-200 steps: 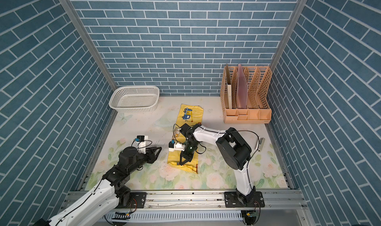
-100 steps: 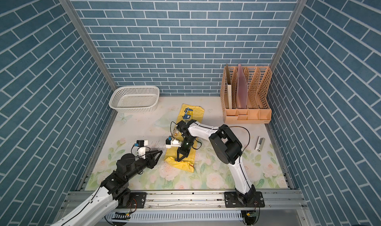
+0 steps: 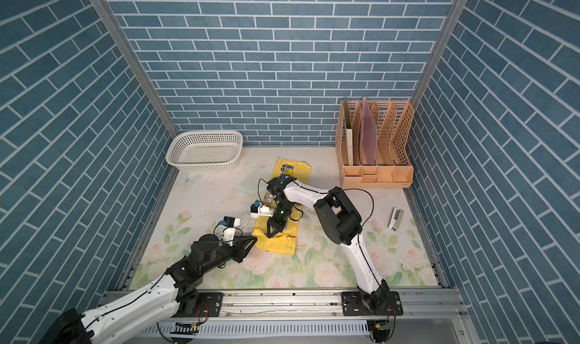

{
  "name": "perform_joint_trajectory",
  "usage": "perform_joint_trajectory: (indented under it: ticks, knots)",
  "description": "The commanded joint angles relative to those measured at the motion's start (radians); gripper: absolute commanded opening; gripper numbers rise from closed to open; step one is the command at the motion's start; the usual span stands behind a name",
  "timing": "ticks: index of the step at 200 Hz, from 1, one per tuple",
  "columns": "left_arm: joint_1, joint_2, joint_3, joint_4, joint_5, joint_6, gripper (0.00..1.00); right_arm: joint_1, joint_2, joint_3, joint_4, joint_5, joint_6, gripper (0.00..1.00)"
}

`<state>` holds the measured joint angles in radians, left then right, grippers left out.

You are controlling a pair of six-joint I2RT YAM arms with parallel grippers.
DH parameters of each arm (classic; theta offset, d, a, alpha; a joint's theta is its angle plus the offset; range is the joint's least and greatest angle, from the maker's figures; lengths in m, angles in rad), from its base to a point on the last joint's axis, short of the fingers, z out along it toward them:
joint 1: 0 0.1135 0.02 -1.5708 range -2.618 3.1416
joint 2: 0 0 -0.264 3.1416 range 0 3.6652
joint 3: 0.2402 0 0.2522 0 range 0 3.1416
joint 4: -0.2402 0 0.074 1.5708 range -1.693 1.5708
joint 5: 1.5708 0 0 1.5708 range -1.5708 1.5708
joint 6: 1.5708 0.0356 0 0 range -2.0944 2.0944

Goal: Roll up the pillowcase
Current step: Roll the pillowcase at the center of the board.

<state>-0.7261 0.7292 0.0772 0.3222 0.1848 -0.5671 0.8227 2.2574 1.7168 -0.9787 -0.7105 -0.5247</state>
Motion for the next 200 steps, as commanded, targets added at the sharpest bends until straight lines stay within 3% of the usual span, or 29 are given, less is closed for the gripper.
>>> perform_joint_trajectory:
  ticks: [1,17,44,69,84,93,97,109,122,128,133,135,159,188,200]
  knots:
    - [-0.02,0.049,-0.015,0.124,-0.043,-0.005,0.25,-0.009,0.019,0.021,-0.036,0.01,-0.031,0.0]
    - [-0.026,0.117,0.011,0.08,-0.13,-0.007,0.19,-0.009,0.022,0.02,-0.03,0.015,-0.028,0.0]
    - [-0.026,0.245,0.055,0.021,-0.248,-0.026,0.19,-0.01,0.0,-0.003,0.006,0.023,-0.011,0.04]
    - [-0.028,0.328,0.116,-0.039,-0.321,-0.027,0.18,-0.009,-0.054,-0.052,0.09,0.091,0.039,0.27]
    - [-0.027,0.332,0.127,-0.059,-0.363,-0.022,0.18,-0.009,-0.119,-0.086,0.145,0.133,0.067,0.35]
    - [-0.026,0.334,0.123,-0.047,-0.359,-0.014,0.19,-0.007,-0.169,-0.117,0.198,0.178,0.097,0.51]
    - [-0.027,0.341,0.122,-0.043,-0.358,-0.017,0.19,-0.006,-0.196,-0.136,0.225,0.205,0.112,0.57]
    - [-0.027,0.362,0.126,-0.045,-0.353,-0.023,0.19,0.011,-0.291,-0.201,0.315,0.324,0.161,0.62]
    - [-0.027,0.377,0.128,-0.049,-0.355,-0.034,0.19,0.081,-0.448,-0.348,0.471,0.523,0.206,0.69]
    - [-0.027,0.377,0.124,-0.048,-0.356,-0.037,0.19,0.129,-0.524,-0.436,0.552,0.603,0.213,0.79]
    - [-0.027,0.376,0.12,-0.043,-0.356,-0.037,0.19,0.166,-0.587,-0.51,0.609,0.652,0.214,0.96]
    - [-0.027,0.374,0.117,-0.041,-0.355,-0.038,0.19,0.18,-0.609,-0.538,0.632,0.667,0.216,0.99]
    - [-0.026,0.363,0.12,-0.051,-0.375,-0.046,0.19,0.292,-0.748,-0.734,0.754,0.738,0.281,1.0]
    - [-0.013,0.295,0.136,-0.109,-0.428,-0.077,0.22,0.488,-0.805,-0.917,0.906,1.002,0.312,0.99]
    - [0.017,0.265,0.125,-0.108,-0.403,-0.093,0.23,0.526,-0.815,-0.977,0.997,1.022,0.318,0.95]
